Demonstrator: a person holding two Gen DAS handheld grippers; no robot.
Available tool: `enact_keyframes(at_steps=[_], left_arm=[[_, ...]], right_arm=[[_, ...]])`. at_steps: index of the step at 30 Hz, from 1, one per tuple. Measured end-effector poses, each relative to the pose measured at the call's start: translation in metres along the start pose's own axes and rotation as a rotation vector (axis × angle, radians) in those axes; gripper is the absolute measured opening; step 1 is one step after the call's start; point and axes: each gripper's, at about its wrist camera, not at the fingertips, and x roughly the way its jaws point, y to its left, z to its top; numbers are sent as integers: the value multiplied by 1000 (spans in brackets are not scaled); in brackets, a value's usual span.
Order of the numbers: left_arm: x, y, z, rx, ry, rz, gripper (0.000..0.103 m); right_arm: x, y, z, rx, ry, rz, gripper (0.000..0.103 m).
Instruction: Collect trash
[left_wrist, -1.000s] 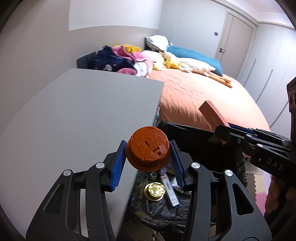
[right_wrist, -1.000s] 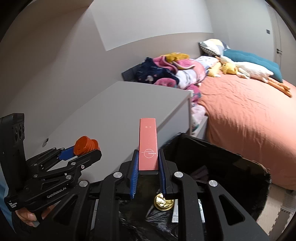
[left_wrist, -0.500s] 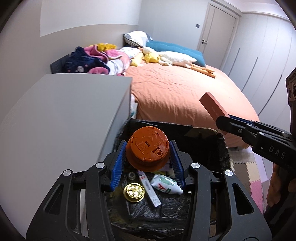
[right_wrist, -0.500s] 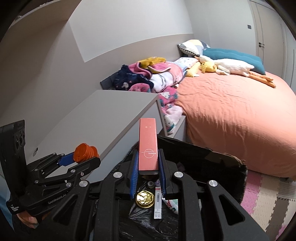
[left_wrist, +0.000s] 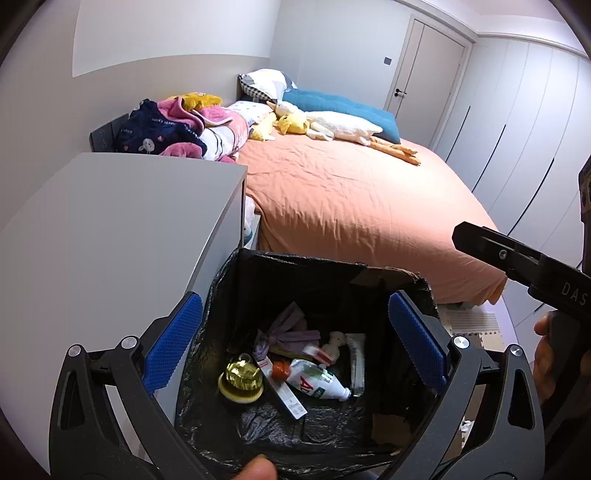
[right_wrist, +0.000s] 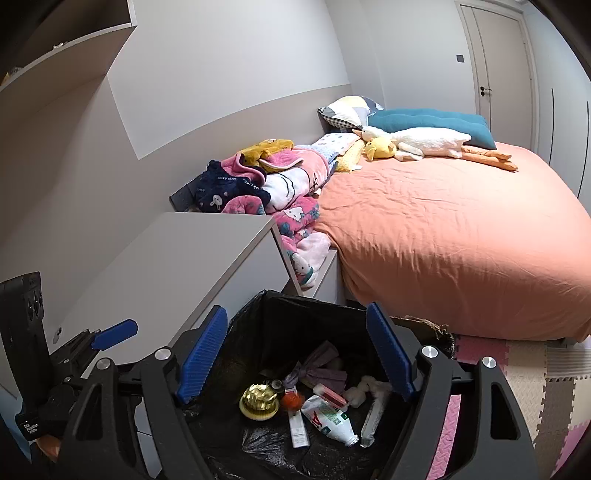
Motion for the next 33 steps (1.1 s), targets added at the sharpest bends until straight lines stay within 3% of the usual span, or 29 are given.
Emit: enact_keyframes(at_steps=[33], left_arm=[[-9, 13, -5, -2, -8, 48, 97]], right_arm=[[10, 22, -11, -36, 33, 23, 78]])
